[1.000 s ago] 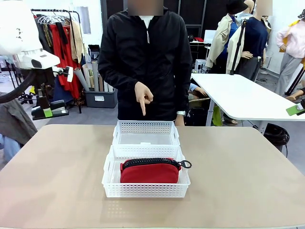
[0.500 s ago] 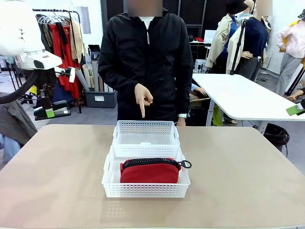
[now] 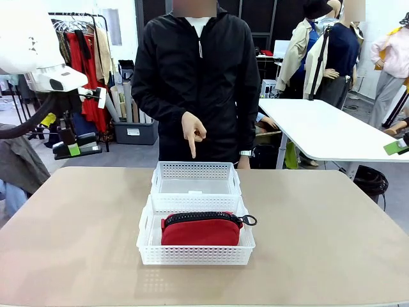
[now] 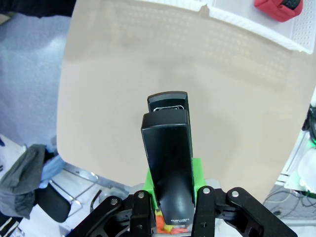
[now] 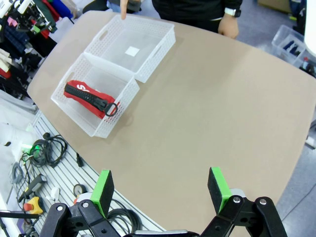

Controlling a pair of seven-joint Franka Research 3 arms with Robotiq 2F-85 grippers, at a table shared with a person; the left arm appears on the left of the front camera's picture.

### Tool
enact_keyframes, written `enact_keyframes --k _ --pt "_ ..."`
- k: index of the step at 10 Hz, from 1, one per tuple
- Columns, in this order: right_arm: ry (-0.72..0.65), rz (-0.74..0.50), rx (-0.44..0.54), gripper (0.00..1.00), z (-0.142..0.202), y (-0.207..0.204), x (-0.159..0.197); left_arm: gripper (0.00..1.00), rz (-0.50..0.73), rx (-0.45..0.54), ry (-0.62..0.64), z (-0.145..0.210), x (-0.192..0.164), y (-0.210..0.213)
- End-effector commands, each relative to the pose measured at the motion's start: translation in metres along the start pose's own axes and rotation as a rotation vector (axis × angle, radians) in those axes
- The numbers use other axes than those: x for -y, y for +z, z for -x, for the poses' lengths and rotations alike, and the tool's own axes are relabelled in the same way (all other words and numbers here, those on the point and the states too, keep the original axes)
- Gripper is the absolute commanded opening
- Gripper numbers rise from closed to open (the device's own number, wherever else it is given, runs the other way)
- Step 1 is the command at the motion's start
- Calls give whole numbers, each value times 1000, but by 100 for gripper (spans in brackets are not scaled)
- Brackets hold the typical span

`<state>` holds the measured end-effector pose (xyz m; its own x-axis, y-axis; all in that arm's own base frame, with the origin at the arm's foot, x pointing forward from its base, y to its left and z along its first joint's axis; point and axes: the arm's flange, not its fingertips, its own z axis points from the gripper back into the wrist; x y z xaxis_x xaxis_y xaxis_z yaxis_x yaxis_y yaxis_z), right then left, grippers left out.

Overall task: Distribute items into two baskets.
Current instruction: Place the picked Stapler into the Organizing basket as instructed by the person.

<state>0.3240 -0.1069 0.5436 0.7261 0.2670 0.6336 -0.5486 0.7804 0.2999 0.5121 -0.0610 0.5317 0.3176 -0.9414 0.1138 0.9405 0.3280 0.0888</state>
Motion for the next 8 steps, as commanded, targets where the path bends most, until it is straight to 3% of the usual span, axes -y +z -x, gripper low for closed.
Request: enact_keyframes --k 1,8 --pt "-5 2 3 100 -1 1 0 0 18 43 -70 -9 -9 -3" --pt "-5 2 3 100 -1 1 0 0 105 94 -230 -68 -45 -17"
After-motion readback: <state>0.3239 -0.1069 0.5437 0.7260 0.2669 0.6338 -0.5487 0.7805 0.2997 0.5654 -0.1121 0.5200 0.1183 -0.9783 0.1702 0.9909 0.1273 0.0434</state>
